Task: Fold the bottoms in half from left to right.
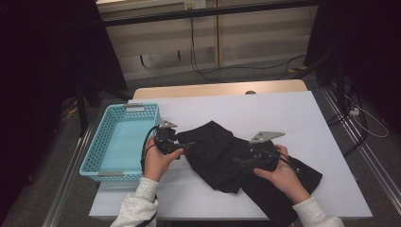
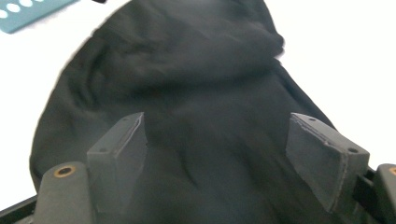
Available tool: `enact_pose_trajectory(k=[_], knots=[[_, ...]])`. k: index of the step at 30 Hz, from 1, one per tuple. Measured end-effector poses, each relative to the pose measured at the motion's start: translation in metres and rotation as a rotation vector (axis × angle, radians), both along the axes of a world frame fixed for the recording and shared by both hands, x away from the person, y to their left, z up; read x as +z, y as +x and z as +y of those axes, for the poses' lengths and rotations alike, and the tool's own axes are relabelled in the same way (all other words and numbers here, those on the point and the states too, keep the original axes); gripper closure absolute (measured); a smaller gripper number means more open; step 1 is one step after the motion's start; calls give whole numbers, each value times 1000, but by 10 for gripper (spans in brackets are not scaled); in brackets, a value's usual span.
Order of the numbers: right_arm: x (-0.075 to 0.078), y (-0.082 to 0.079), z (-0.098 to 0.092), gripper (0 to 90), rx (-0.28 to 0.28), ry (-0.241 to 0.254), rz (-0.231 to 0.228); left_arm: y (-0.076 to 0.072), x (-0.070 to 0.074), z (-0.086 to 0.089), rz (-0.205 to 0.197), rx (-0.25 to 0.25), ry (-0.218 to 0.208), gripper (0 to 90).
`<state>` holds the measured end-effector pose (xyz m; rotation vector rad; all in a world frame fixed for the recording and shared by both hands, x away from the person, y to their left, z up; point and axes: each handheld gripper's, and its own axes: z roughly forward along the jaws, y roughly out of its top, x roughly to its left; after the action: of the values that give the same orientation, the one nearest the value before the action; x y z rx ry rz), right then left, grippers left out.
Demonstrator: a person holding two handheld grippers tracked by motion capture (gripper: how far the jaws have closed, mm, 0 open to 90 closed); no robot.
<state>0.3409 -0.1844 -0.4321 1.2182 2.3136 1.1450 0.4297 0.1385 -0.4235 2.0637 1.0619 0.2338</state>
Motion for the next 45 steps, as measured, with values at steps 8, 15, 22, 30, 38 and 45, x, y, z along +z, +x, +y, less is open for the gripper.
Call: enact_pose_trajectory(k=[8, 15, 22, 30, 38, 45], knots=[[1, -17, -36, 222, -96, -17, -4, 8, -1, -5, -1, 3, -6, 131], [-2, -35, -57, 223, -152, -39, 0, 9, -4, -9, 3, -4, 8, 131], [-9, -50, -71, 275, -179, -75, 7, 8, -4, -8, -12, 1, 37, 131], [-11, -48, -83, 286, -231, -66, -1, 17, -5, -7, -18, 13, 40, 135], [-11, -48, -82, 257, -220, -61, -13, 43, -14, -15, -33, 28, 54, 145], [-12, -50, -78, 250, -216, -63, -15, 59, -34, -16, 14, 43, 65, 130]])
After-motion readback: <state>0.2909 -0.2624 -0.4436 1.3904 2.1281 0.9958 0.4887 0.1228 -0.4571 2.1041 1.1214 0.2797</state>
